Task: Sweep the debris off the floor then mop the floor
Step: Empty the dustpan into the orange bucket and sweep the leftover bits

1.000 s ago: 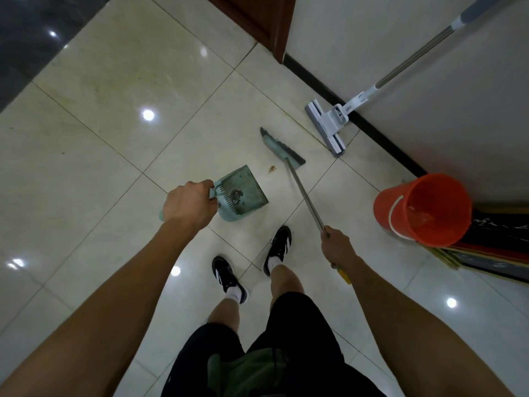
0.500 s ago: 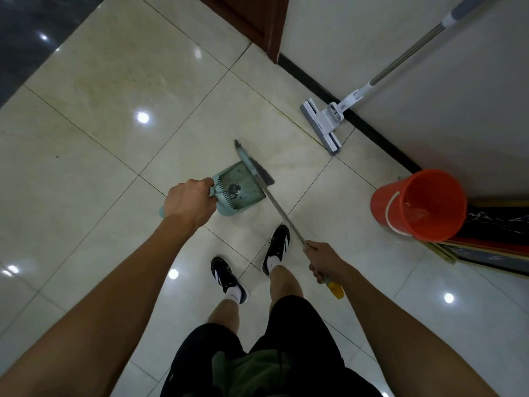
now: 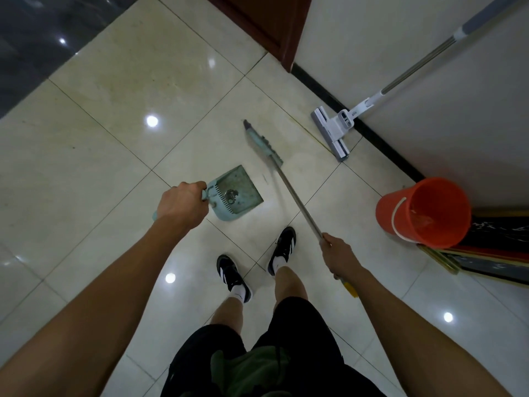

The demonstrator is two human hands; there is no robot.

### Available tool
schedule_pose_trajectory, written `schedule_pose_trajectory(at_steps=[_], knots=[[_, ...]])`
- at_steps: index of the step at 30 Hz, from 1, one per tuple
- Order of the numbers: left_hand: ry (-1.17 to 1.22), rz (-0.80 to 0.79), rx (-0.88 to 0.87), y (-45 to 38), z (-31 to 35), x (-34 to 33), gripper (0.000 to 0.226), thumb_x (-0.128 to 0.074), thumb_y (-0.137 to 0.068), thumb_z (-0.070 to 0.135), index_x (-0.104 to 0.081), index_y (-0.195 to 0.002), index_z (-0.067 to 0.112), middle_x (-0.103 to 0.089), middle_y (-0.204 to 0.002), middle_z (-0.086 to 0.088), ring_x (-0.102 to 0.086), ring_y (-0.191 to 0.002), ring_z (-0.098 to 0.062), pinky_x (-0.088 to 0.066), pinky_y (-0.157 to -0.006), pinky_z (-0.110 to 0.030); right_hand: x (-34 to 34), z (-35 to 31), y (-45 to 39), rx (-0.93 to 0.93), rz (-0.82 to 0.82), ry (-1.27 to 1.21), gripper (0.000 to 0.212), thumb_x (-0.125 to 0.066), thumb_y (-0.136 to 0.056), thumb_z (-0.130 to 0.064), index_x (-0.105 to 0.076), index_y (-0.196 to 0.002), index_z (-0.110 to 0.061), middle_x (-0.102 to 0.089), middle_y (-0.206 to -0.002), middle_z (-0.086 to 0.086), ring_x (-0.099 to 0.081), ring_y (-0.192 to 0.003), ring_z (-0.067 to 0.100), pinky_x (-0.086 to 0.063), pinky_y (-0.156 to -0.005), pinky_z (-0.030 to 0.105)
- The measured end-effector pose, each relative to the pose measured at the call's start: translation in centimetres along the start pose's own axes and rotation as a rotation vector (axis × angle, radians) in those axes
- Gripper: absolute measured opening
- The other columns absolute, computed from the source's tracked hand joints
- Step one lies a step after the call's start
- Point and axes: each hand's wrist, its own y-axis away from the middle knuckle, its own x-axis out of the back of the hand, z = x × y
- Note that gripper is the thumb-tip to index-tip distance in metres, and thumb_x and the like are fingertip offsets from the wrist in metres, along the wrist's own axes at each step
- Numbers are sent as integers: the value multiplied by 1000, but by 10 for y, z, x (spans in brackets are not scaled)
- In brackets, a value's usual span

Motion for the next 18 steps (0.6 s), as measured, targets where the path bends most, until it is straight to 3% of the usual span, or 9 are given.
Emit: schedule_pose_trajectory(at_steps=[3,6,8,9,12,18], knots=[[7,13,21,8,-9,-5,10,-55,-94,28,-63,-96,22,-63,-83,-8,-60,-75,-32,-47,-66,-34,-19,-21,-14,48,15,172,34,-32,-107,-26,-55,-122,-5,-66,-105,17,-50,-60,16,-39,-43,26],[14,14,8,15,-10,-13,9,-55,-94,26,-62,-96,22,-61,-80,-6,-60,-72,-31,-50,-66,-35,-40,-39,-15,-31,-79,182,22,-40,-103,-17,-58,-103,-4,-63,-87,15,-55,-62,25,-41,-46,27],[-5,11,-17,19,-7,-17,9,-54,-94,25,-61,-98,21,-58,-76,-5,-58,-69,-30,-47,-64,-34,-54,-41,-6,-89,-154,88,22,-43,-103,-18,-57,-88,-10,-57,-72,8,-54,-55,20,-42,-45,26],[-16,8,-29,21,-6,-19,10,-53,-95,26,-60,-99,21,-57,-76,-4,-57,-69,-30,-45,-63,-33,-59,-38,0,-102,-192,37,24,-42,-103,-19,-56,-87,-9,-53,-69,6,-50,-54,17,-40,-48,26],[-25,7,-45,26,-4,-20,12,-52,-96,27,-60,-100,19,-57,-76,-4,-56,-69,-30,-44,-64,-34,-64,-28,17,-158,-272,-136,32,-42,-103,-23,-61,-108,2,-48,-65,10,-39,-46,16,-35,-46,26],[-6,24,-13,38,-14,-12,11,-54,-95,27,-61,-100,20,-54,-77,-4,-54,-71,-30,-44,-64,-35,-44,-27,43,-248,-203,-337,22,-43,-101,-25,-63,-103,-20,-47,-61,10,-35,-42,16,-32,-43,23]])
